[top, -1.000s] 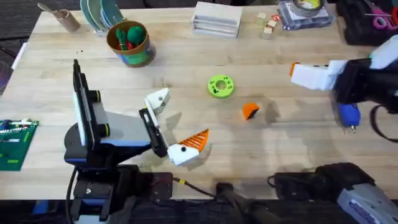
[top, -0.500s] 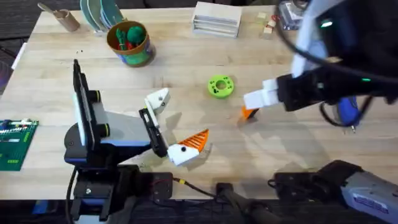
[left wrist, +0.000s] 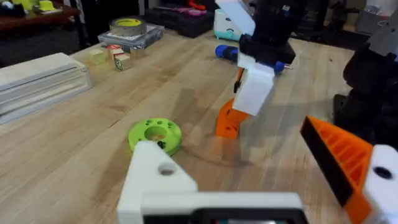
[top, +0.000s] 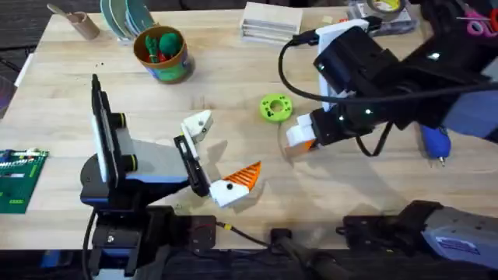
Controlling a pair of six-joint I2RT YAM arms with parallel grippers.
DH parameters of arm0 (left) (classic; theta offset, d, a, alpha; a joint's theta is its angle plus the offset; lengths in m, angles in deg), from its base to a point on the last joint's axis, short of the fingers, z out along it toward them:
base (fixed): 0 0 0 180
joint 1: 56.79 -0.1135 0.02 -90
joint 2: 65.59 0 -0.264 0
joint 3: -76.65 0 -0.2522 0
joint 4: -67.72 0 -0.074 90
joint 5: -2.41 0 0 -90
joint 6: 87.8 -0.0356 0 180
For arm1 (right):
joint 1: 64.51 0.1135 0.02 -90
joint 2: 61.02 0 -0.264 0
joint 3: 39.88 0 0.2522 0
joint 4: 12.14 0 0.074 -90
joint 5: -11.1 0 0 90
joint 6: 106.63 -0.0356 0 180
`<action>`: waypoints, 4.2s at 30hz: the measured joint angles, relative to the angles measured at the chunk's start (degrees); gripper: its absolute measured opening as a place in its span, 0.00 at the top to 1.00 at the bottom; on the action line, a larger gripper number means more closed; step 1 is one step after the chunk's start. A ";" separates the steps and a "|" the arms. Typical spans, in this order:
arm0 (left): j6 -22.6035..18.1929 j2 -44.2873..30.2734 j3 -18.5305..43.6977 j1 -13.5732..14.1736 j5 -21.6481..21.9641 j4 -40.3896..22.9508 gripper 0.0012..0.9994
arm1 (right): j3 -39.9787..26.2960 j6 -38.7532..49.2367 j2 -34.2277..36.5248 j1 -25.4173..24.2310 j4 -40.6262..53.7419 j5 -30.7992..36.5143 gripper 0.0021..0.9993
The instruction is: Pick up the gripper from the table and insert it into the empty holder that is missing its gripper. Then pick up a screw, insert it into the mounting hole, and use the screwdriver to tighten it. Finally, clean up the table by picking up the vegetable and placing it into the bucket.
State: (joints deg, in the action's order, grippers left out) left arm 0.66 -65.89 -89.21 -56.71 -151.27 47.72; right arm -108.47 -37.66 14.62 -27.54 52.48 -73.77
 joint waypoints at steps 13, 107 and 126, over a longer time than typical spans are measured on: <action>0.00 -0.02 0.00 0.00 -0.02 0.00 0.01 | 0.15 -0.03 3.17 0.00 -0.74 -0.02 0.49; -0.02 -0.02 0.00 0.00 0.07 0.02 0.01 | 6.91 -8.93 20.35 -13.51 -61.79 -87.10 0.99; -0.21 0.00 0.00 -0.45 0.96 0.15 0.01 | 6.93 -18.05 21.61 -8.74 -75.14 -82.09 0.99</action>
State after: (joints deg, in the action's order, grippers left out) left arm 0.44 -65.89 -89.21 -57.17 -150.31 47.87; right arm -101.54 -55.70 36.23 -36.28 -22.66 -155.86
